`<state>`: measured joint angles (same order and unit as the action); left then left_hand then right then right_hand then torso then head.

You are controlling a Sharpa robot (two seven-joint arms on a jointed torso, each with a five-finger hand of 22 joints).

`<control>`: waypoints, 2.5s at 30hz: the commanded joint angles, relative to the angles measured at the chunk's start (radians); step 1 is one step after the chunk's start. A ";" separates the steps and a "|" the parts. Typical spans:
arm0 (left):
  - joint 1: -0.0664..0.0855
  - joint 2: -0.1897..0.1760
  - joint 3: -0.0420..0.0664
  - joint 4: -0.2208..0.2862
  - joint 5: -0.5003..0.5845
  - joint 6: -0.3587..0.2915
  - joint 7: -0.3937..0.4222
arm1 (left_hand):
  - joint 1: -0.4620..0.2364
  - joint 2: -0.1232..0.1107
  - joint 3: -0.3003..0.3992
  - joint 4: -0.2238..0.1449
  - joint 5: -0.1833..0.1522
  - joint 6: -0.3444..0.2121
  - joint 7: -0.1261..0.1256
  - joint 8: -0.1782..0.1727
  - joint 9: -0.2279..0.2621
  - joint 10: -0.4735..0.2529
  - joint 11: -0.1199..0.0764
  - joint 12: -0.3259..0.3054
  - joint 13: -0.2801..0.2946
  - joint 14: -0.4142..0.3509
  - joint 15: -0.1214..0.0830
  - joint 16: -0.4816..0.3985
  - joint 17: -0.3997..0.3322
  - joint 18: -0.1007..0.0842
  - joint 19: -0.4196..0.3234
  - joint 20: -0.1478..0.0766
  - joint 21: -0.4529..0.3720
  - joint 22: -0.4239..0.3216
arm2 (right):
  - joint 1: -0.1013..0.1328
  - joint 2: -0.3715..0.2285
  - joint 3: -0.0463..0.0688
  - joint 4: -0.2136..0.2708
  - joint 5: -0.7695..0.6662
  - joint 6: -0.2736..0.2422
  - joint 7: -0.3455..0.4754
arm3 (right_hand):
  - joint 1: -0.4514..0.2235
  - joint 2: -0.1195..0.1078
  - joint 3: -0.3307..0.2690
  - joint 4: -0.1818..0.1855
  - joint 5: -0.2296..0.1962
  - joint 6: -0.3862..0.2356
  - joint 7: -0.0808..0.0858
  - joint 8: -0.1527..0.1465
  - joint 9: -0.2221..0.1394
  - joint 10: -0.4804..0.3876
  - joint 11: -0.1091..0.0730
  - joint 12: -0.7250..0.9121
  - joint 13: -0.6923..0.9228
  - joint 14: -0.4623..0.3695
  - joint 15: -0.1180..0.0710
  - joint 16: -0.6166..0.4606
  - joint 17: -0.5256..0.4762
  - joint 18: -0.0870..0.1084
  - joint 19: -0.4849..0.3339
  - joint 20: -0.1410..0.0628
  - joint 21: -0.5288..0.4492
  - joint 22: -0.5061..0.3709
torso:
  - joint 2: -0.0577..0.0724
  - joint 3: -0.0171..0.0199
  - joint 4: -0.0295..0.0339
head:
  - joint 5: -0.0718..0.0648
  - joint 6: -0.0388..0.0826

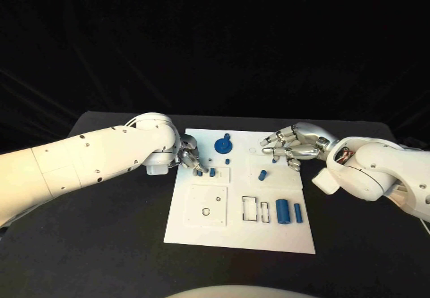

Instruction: Assemble the parts on the task board

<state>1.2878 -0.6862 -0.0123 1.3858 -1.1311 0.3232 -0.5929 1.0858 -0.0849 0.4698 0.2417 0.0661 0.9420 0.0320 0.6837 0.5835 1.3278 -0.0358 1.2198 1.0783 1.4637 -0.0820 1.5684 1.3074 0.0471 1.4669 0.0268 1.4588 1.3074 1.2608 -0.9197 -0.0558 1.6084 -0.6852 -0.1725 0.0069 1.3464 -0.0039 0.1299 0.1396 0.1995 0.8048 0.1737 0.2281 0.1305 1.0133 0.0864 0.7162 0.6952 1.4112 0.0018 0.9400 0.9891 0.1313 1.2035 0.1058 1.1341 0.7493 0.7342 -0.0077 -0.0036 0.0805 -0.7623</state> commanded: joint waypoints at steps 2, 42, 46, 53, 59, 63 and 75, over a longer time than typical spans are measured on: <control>-0.005 0.004 -0.004 -0.005 -0.001 0.026 -0.006 | -0.022 -0.005 -0.025 0.014 -0.004 0.009 0.000 -0.008 -0.004 0.009 0.001 0.006 0.001 0.107 -0.006 0.002 0.263 -0.017 0.052 -0.004 0.006 0.168 | -0.001 0.001 0.000 0.002 -0.005 0.017 0.001 | -0.004 0.004 0.000 0.004 0.006 -0.004 0.000 0.007 0.002 -0.006 -0.003 0.007 -0.002 -0.005 0.001 -0.005 0.000 0.019 -0.005 -0.001 -0.006 -0.001 | 0.000 -0.0002 0.0001 | 0.000 0.001; -0.003 -0.046 0.004 0.022 0.118 -0.533 0.565 | 0.396 0.049 -0.265 -0.088 -0.008 -0.207 0.141 -0.186 -0.167 -0.471 0.131 -0.616 -0.605 -0.262 0.102 -0.643 -0.307 0.136 -0.357 0.086 -0.875 -0.487 | -0.003 0.003 0.000 0.001 -0.021 0.006 0.012 | 0.005 0.009 -0.001 0.006 0.018 -0.009 0.000 0.013 0.003 -0.012 -0.003 0.010 -0.005 -0.007 0.001 -0.010 -0.003 0.020 -0.008 -0.001 -0.011 -0.008 | 0.001 -0.0002 -0.0036 | -0.011 0.018; -0.013 -0.034 -0.005 0.031 0.052 -0.604 0.658 | 0.443 0.010 -0.217 -0.106 -0.006 -0.177 0.152 -0.260 -0.247 -0.443 0.145 -0.734 -0.726 -0.295 0.113 -0.768 -0.427 0.139 -0.345 0.096 -0.920 -0.527 | -0.003 0.004 0.000 0.001 -0.040 -0.005 0.018 | 0.010 0.011 0.001 0.005 0.026 -0.010 0.000 0.016 0.003 -0.013 -0.003 0.012 -0.007 -0.007 0.001 -0.010 -0.003 0.020 -0.007 -0.001 -0.011 -0.008 | 0.002 -0.0016 -0.0058 | -0.017 0.024; -0.028 -0.007 -0.015 0.019 -0.041 -0.585 0.690 | 0.415 -0.035 -0.224 -0.104 -0.006 -0.136 0.131 -0.308 -0.307 -0.405 0.137 -0.785 -0.801 -0.255 0.105 -0.758 -0.438 0.138 -0.314 0.096 -0.940 -0.551 | -0.003 0.007 0.000 0.001 -0.049 -0.023 0.027 | 0.014 0.012 0.002 0.004 0.031 -0.011 0.001 0.018 0.004 -0.014 -0.003 0.013 -0.009 -0.008 0.001 -0.013 -0.005 0.021 -0.008 -0.001 -0.013 -0.011 | 0.001 -0.0004 -0.0033 | -0.030 0.031; -0.031 0.019 -0.019 -0.011 -0.140 -0.511 0.625 | 0.423 -0.030 -0.226 -0.112 -0.006 -0.084 0.125 -0.343 -0.350 -0.374 0.131 -0.803 -0.845 -0.176 0.097 -0.631 -0.345 0.137 -0.264 0.088 -0.936 -0.558 | -0.003 0.008 0.000 0.000 -0.051 -0.035 0.038 | 0.014 0.011 0.000 0.005 0.027 -0.013 0.001 0.018 0.004 -0.016 -0.002 0.013 -0.010 -0.009 0.001 -0.014 -0.006 0.021 -0.009 -0.001 -0.014 -0.012 | 0.002 -0.0016 -0.0034 | -0.027 0.033; -0.038 0.038 -0.020 -0.027 -0.244 -0.472 0.577 | 0.419 -0.029 -0.222 -0.111 -0.006 -0.059 0.122 -0.356 -0.366 -0.362 0.129 -0.811 -0.863 -0.131 0.095 -0.538 -0.274 0.133 -0.230 0.086 -0.903 -0.535 | -0.003 0.009 0.000 0.000 -0.050 -0.053 0.054 | 0.015 0.015 0.002 0.006 0.027 -0.014 0.002 0.020 0.004 -0.016 -0.002 0.014 -0.011 -0.007 0.001 -0.009 -0.001 0.020 -0.006 0.000 -0.011 -0.006 | 0.002 -0.0011 -0.0031 | -0.026 0.033; -0.049 0.081 -0.020 -0.052 -0.386 -0.416 0.524 | 0.379 -0.045 -0.248 -0.086 -0.007 -0.031 0.118 -0.387 -0.399 -0.331 0.123 -0.815 -0.894 -0.050 0.088 -0.367 -0.139 0.090 -0.112 0.080 -0.634 -0.324 | -0.003 0.010 0.000 0.001 -0.049 -0.063 0.062 | 0.018 0.018 0.004 0.006 0.028 -0.015 0.002 0.021 0.004 -0.016 -0.002 0.015 -0.011 -0.007 0.001 -0.007 0.000 0.019 -0.005 0.000 -0.011 -0.005 | 0.001 0.0006 -0.0033 | -0.033 0.035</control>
<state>1.2389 -0.6082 -0.0328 1.3359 -1.4475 -0.1336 -0.0387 1.4742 -0.1277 0.2238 0.1540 0.0574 0.9042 0.1482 0.2997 0.1861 0.9899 0.0863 0.4060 0.1854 1.4076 0.0069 1.1897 1.1583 0.1469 1.3478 0.1073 0.8059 0.9685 1.2587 -0.9097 -0.0560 1.6075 -0.7236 -0.2302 0.0524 1.3583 0.0079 0.1328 0.1422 0.2246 0.7949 0.1766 0.2436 0.1330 1.0032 0.0835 0.7279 0.6850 1.4112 0.0018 0.9285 0.9885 0.1313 1.2035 0.1058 1.1255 0.7439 0.7361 -0.0083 -0.0072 0.0471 -0.7274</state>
